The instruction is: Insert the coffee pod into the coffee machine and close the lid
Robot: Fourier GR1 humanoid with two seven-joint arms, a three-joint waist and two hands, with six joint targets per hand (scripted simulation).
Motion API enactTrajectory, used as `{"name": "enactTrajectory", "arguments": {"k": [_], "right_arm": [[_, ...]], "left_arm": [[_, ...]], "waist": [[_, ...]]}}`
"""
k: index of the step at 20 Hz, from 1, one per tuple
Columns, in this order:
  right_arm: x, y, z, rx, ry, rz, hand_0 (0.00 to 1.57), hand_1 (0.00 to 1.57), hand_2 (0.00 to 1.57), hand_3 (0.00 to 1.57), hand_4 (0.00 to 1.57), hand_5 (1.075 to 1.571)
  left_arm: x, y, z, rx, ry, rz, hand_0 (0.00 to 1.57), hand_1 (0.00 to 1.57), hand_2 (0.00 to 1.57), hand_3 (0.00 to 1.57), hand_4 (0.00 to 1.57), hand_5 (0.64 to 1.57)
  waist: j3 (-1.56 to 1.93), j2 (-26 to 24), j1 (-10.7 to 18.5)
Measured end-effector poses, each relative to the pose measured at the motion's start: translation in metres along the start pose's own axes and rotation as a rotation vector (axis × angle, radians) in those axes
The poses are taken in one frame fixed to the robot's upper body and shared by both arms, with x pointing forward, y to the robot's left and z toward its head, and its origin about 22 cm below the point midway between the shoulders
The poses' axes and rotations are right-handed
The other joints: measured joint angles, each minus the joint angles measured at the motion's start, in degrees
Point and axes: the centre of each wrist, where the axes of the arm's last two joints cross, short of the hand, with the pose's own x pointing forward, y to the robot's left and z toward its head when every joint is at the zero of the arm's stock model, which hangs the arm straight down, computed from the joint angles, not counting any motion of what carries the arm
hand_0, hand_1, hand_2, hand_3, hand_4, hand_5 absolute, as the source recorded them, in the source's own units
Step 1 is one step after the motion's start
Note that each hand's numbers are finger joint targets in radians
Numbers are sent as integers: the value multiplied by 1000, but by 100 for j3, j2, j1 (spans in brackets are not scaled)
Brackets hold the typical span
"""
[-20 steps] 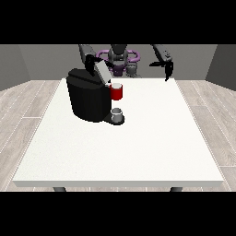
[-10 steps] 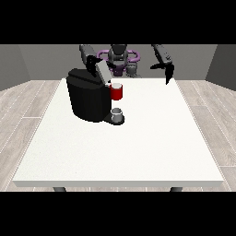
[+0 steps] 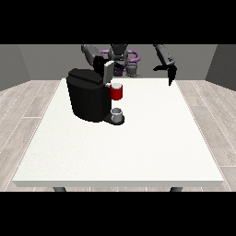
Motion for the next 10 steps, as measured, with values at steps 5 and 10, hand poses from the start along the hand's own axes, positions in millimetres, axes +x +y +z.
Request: {"name": "enactTrajectory", "arguments": {"k": [5,10], "right_arm": [[10,19,-10,42,-15,49,0,0,0,0,374,1571],[26,39,-22,73,-21,88,0,0,0,0,421,1571]], "left_arm": [[3,1,-11,-3,2,15,0,0,0,0,359,1571],[5,5,-17,-21,11,19,0,0,0,0,363,1571]], "waist": [[-2,50,110],[-4,18,248]]}}
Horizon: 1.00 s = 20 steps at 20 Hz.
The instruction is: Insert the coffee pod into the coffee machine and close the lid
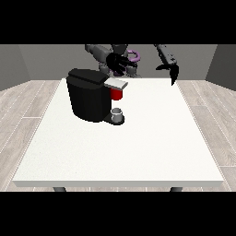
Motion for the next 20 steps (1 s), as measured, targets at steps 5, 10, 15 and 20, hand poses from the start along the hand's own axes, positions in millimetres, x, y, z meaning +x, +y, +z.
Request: {"name": "enactTrajectory", "arguments": {"k": [5,10,15,20], "right_arm": [[21,12,-13,18,-62,51,0,0,0,0,352,1571],[27,17,-18,49,-96,32,0,0,0,0,440,1571],[20,31,-3,121,-100,4,0,0,0,0,487,1571],[10,52,22,232,-138,-6,0,0,0,0,514,1571]], "left_arm": [[-1,-3,-5,-18,-18,5,0,0,0,0,385,1571],[-6,-10,-3,-36,-14,15,0,0,0,0,270,1571],[-22,-19,9,-35,-11,23,0,0,0,0,168,1571],[-24,-22,4,-59,-4,30,0,0,0,0,168,1571]], "waist": [[-1,91,108],[0,41,146],[-2,-50,135],[0,-91,233]]}}
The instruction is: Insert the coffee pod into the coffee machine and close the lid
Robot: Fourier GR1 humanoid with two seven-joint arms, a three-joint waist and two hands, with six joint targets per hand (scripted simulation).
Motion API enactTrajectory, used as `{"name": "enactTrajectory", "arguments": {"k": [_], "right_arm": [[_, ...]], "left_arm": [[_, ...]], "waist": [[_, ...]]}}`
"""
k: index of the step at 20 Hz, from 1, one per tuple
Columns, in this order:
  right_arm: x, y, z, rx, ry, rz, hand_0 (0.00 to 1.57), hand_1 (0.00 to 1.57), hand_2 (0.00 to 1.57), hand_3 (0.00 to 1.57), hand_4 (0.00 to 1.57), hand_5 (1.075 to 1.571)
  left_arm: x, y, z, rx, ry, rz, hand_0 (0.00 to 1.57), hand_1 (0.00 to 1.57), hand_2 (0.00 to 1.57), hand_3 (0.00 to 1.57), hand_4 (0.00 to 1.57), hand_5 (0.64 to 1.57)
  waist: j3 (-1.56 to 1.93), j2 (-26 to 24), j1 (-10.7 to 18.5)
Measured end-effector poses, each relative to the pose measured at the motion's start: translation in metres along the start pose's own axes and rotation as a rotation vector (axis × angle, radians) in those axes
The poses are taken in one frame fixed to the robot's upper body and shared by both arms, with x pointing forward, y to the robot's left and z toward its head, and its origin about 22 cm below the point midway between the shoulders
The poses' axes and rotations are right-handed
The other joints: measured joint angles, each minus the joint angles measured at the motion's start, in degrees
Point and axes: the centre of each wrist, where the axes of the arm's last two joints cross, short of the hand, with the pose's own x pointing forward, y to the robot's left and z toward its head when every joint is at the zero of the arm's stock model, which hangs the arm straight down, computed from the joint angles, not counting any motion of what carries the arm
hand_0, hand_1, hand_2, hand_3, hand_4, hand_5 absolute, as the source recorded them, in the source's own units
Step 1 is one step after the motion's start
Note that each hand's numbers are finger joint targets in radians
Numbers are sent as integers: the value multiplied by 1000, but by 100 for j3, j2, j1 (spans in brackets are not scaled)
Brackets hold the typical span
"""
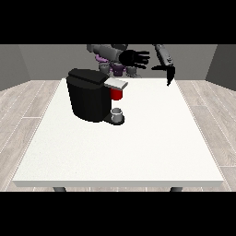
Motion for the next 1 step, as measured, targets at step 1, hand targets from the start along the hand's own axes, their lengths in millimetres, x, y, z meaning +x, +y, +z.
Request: {"name": "enactTrajectory", "arguments": {"k": [1], "right_arm": [[-5,5,8,30,-10,-16,0,0,0,0,461,1571]], "left_arm": [[0,0,1,4,5,-1,0,0,0,0,168,1571]], "waist": [[0,-36,-35]]}}
